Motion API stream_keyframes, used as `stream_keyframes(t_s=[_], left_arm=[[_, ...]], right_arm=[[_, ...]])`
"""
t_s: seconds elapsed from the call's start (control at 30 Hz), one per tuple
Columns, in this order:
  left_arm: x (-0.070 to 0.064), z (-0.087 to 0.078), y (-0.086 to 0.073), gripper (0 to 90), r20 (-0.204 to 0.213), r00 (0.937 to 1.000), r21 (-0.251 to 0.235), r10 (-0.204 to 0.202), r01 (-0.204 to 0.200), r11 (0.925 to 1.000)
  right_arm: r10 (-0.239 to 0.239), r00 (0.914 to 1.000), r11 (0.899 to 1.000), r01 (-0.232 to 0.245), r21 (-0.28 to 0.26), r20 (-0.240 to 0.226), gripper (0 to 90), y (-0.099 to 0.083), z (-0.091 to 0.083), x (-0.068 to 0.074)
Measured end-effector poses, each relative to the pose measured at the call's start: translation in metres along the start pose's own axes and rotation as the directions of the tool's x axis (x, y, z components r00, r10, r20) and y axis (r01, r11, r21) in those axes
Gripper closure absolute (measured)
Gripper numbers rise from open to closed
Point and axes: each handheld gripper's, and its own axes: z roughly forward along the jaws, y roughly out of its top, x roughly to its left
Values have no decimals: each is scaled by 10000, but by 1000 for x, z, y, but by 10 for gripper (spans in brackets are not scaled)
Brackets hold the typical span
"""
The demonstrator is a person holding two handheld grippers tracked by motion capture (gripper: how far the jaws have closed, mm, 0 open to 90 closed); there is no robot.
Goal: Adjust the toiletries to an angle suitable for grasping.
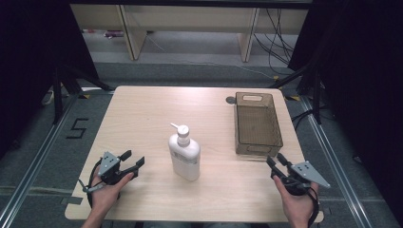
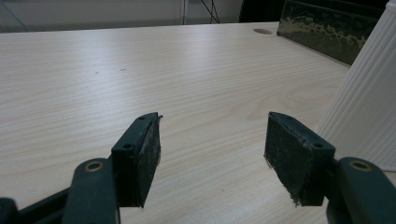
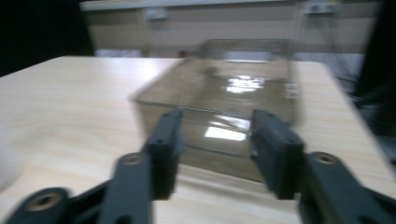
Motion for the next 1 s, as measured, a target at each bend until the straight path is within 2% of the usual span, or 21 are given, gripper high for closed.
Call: stream_keyframes(t_s=[0.07, 0.1, 0.13, 0.17, 0.27, 0.33, 0.37, 0.4, 0.43, 0.47, 0.5, 0.57, 0.6, 0.73, 0.77, 0.8, 0.83, 0.87, 0.9, 0.93, 1.0], left_arm=[[0, 0, 0, 362, 2, 10000, 27, 56, -56, 10000], [-1, 0, 0, 362, -6, 10000, 33, 85, -85, 10000], [-1, 0, 0, 365, -4, 9999, -8, 105, -105, 9999], [-2, -1, 0, 369, -47, 9999, 50, 122, -122, 9999], [-1, 1, 0, 377, 8, 10000, -36, 86, -86, 10000], [-1, 1, 0, 377, -23, 9999, 80, 155, -155, 9998], [-1, 1, 0, 376, -23, 9999, 80, 155, -155, 9998], [-1, 1, 0, 376, -25, 9999, 86, 142, -142, 9999], [-1, 1, 0, 376, -25, 9999, 86, 142, -142, 9999], [-1, 1, 0, 376, -11, 9999, 62, 131, -131, 9999], [-1, 0, 0, 376, -68, 9999, 152, 107, -106, 9998], [-1, 0, 0, 377, -57, 10000, 119, 68, -68, 9999], [-1, 0, 0, 377, -56, 10000, 117, 73, -73, 9999], [-1, 0, 0, 377, -38, 9999, 147, 139, -139, 9998], [-1, 0, 0, 377, -23, 9999, 149, 148, -148, 9998], [-1, 0, 0, 377, -28, 9999, 148, 148, -147, 9998], [-1, 0, 0, 377, -21, 9999, 138, 140, -140, 9998], [-1, 0, 0, 377, -21, 9999, 128, 121, -121, 9998], [-1, 0, 0, 377, -16, 9999, 109, 101, -101, 9999], [-1, 0, 0, 377, -19, 9999, 106, 113, -113, 9999], [-2, -1, 0, 376, -24, 9999, 111, 110, -110, 9999]], right_arm=[[-261, 9985, 9996, 264, 61, -471, 704, 5, 4, 15], [-261, 9985, 9996, 264, 61, -471, 704, 5, 4, 15], [-34, 9975, 9998, 48, 190, -703, 729, 7, 5, 23], [-614, 9937, 9979, 633, 163, -942, 754, 9, 9, 25], [-649, 9878, 9970, 701, 324, -1415, 803, 8, 19, 43], [-786, 9778, 9942, 912, 566, -1940, 836, 8, 27, 62], [-786, 9778, 9942, 912, 566, -1940, 836, 8, 27, 62], [-758, 9722, 9940, 912, 602, -2216, 859, 8, 33, 73], [-758, 9722, 9940, 912, 602, -2216, 859, 8, 33, 73], [-846, 9664, 9932, 1013, 573, -2426, 879, 9, 36, 85], [-846, 9664, 9932, 1013, 573, -2426, 879, 9, 36, 85], [-915, 9500, 9919, 1135, 572, -2986, 900, 12, 40, 103], [-915, 9500, 9919, 1135, 572, -2986, 900, 12, 40, 103], [-1122, 9236, 9896, 1373, 429, -3665, 900, 16, 44, 127], [-1229, 9202, 9881, 1483, 403, -3717, 900, 17, 45, 133], [-1278, 9044, 9853, 1626, 517, -4071, 900, 19, 45, 146], [-1278, 9044, 9853, 1626, 517, -4071, 900, 19, 45, 146], [-1196, 8922, 9852, 1608, 587, -4355, 900, 19, 47, 153], [-1259, 8889, 9837, 1693, 606, -4405, 900, 20, 47, 158], [-1393, 8763, 9813, 1847, 545, -4612, 900, 20, 49, 168], [-1404, 8713, 9818, 1838, 474, -4703, 900, 20, 50, 171]])
